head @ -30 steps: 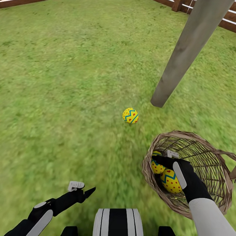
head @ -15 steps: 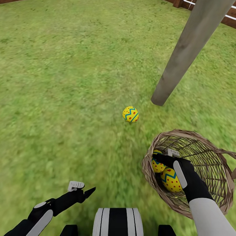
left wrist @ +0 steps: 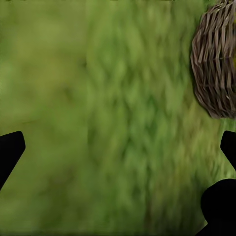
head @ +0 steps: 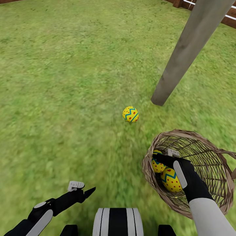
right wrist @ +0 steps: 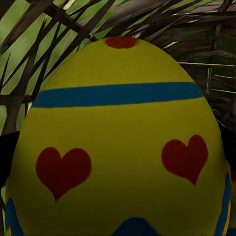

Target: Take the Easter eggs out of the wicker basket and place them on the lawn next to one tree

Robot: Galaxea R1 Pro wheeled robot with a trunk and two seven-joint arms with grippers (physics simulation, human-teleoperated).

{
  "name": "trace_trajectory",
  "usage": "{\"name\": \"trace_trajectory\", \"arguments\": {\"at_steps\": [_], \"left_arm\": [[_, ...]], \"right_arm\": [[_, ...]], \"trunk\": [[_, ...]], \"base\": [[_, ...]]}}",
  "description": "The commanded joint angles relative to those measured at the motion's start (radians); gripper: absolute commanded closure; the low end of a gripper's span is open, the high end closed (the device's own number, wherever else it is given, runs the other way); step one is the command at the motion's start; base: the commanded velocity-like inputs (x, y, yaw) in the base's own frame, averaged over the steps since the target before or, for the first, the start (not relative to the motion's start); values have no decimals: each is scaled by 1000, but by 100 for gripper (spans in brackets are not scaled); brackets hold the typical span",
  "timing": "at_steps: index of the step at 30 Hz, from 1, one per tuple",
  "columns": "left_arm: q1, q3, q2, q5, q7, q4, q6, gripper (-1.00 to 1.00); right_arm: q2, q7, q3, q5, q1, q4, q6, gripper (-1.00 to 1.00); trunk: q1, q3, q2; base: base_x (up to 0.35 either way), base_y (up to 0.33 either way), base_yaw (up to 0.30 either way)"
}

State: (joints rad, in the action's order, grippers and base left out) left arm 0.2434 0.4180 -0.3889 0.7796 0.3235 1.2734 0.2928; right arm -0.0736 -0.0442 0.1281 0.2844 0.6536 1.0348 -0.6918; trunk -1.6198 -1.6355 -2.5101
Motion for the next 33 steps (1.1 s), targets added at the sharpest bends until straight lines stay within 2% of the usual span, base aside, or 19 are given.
{"name": "trace_trajectory", "arguments": {"at_steps": [1,8,19,27,33], "left_arm": [[1,1,-1,10,0,1,6,-100],[1,2,-1,10,0,1,6,-100],[1,4,1,12,-3,1,13,-100],[1,0,-1,12,2,9,7,-100],[1,4,-1,12,0,9,12,-100]], "right_arm": [[0,-2,2,-19,0,-30,-5,100],[0,-2,1,-19,0,-30,-3,100],[0,-2,1,-19,0,-30,-2,100],[0,4,1,-19,0,-29,0,100],[0,4,1,-21,0,-29,0,100]], "trunk": [[0,-1,0],[0,-1,0],[5,43,2],[5,43,2],[8,66,4]], "base": [[0,0,0],[0,0,0],[0,0,0],[0,0,0],[0,0,0]]}}
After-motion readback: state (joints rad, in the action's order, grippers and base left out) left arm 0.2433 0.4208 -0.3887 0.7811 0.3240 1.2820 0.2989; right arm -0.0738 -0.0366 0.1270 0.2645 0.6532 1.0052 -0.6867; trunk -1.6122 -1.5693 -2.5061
